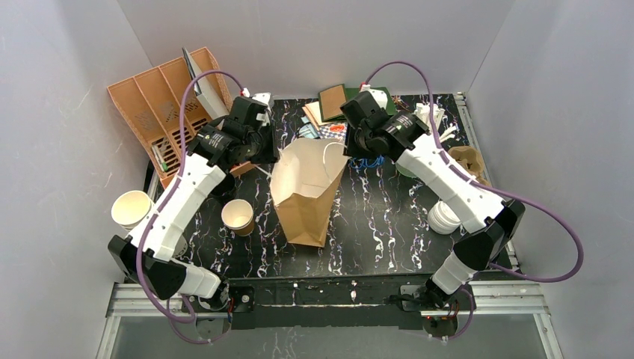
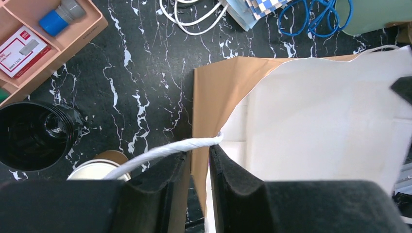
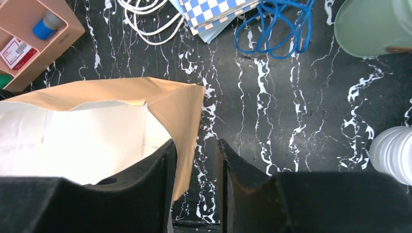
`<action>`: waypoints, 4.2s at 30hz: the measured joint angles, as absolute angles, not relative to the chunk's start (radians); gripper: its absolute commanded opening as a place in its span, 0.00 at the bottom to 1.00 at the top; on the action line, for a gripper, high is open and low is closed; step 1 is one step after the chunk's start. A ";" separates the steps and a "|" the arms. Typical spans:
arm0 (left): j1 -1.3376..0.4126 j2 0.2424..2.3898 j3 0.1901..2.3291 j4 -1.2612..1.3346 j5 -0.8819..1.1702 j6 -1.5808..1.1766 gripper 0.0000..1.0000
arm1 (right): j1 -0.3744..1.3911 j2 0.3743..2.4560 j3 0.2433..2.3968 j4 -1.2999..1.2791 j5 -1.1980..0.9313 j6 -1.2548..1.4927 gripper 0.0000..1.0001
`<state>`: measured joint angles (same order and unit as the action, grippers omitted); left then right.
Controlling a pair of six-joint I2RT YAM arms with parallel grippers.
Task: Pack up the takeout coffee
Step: Open the takeout bag at the center of the board, then pick up the cup tray from the center of the board.
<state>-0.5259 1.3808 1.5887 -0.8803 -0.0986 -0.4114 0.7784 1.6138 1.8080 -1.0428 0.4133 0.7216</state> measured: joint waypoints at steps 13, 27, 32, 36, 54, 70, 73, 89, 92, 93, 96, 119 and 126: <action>-0.526 1.422 1.589 -0.864 -0.041 -0.392 0.31 | 0.765 1.547 1.856 -0.925 0.305 0.502 0.92; -0.526 1.441 1.584 -0.828 0.034 -0.398 0.00 | 0.426 1.359 1.764 -0.852 0.313 0.375 0.96; -0.526 1.449 1.608 -0.836 -0.001 -0.395 0.00 | 0.175 1.246 1.543 -0.817 0.282 0.372 0.96; -0.526 1.457 1.683 -0.856 -0.070 -0.385 0.00 | 0.013 1.146 1.365 -0.774 0.247 0.385 0.96; -0.525 1.450 1.637 -0.812 -0.198 -0.345 0.44 | -0.288 1.137 1.093 -0.596 0.155 0.516 0.58; -0.525 1.365 1.942 -0.770 0.038 -0.372 0.71 | -0.290 1.353 1.071 -0.564 0.281 0.744 0.71; -0.526 1.347 1.893 -0.692 0.161 -0.407 0.72 | -0.290 1.416 1.103 -0.620 0.339 0.825 0.74; -0.650 1.431 1.740 -0.554 0.252 -0.447 0.72 | -0.290 1.672 1.262 -0.716 0.398 0.997 0.50; -0.650 1.431 1.737 -0.545 0.249 -0.445 0.72 | -0.292 1.677 1.278 -0.738 0.401 0.997 0.43; -0.650 1.430 1.733 -0.543 0.248 -0.445 0.72 | -0.292 1.677 1.281 -0.745 0.401 0.996 0.43; -0.650 1.431 1.720 -0.538 0.246 -0.445 0.72 | -0.292 1.670 1.281 -0.759 0.397 0.989 0.43; -0.658 1.426 1.640 -0.524 0.244 -0.437 0.71 | -0.295 1.414 1.309 -0.840 0.315 0.852 0.46; -0.667 1.425 1.610 -0.521 0.246 -0.438 0.71 | -0.295 1.208 1.241 -0.904 0.262 0.820 0.46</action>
<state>-0.6674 1.4250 1.6104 -0.5205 0.2462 -0.4377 -0.2955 1.2083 1.2411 -0.9039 0.2619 0.8200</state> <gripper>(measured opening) 0.708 0.503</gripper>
